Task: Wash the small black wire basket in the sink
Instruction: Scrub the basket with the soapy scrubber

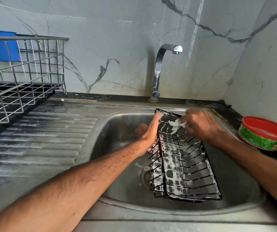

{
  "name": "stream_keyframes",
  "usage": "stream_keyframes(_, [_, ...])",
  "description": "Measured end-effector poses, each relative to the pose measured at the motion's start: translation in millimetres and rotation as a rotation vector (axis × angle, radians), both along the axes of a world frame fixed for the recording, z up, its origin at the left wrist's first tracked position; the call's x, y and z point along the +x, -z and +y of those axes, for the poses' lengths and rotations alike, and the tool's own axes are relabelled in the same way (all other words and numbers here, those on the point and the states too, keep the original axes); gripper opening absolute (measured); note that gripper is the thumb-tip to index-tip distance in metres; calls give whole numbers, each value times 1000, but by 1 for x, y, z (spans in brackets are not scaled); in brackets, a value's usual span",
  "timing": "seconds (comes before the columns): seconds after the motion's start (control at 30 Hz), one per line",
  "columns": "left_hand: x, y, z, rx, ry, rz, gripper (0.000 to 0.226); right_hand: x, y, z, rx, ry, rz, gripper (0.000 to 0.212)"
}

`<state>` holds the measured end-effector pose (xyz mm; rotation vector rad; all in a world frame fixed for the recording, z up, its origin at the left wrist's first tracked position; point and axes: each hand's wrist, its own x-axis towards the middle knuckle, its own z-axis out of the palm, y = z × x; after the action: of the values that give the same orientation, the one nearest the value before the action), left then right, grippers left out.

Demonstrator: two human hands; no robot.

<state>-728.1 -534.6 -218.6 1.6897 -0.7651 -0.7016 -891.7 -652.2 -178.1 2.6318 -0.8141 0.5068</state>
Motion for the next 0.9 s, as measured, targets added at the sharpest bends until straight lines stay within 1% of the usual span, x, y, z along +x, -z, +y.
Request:
stream_keyframes(0.1, [2, 7, -5, -51, -54, -85, 69, 1, -2, 5, 20, 82, 38, 26])
stream_keyframes(0.23, [6, 11, -8, -106, -98, -214, 70, 5, -2, 9, 37, 132, 102, 26])
stream_keyframes(0.33, [6, 15, -11, -135, -147, -281, 73, 10, -1, 20, 35, 177, 208, 28])
stream_keyframes(0.43, [5, 16, -13, -126, -152, -291, 83, 13, 4, 29, 8, 185, 326, 32])
stream_keyframes(0.5, [4, 17, -13, -125, -162, -285, 88, 12, 8, 32, 25, 185, 377, 31])
stream_keyframes(0.67, [4, 17, -10, -133, -149, -290, 87, -1, 8, 40, 118, 148, 430, 25])
stream_keyframes(0.77, [5, 15, -9, -137, -165, -324, 79, -18, 7, 44, 148, 100, 387, 28])
stream_keyframes(0.83, [5, 13, -9, -159, -171, -337, 73, -27, 1, 35, 87, 69, 248, 32])
stream_keyframes(0.9, [6, 15, -10, -171, -172, -347, 74, -27, -8, 20, -4, 29, 104, 36])
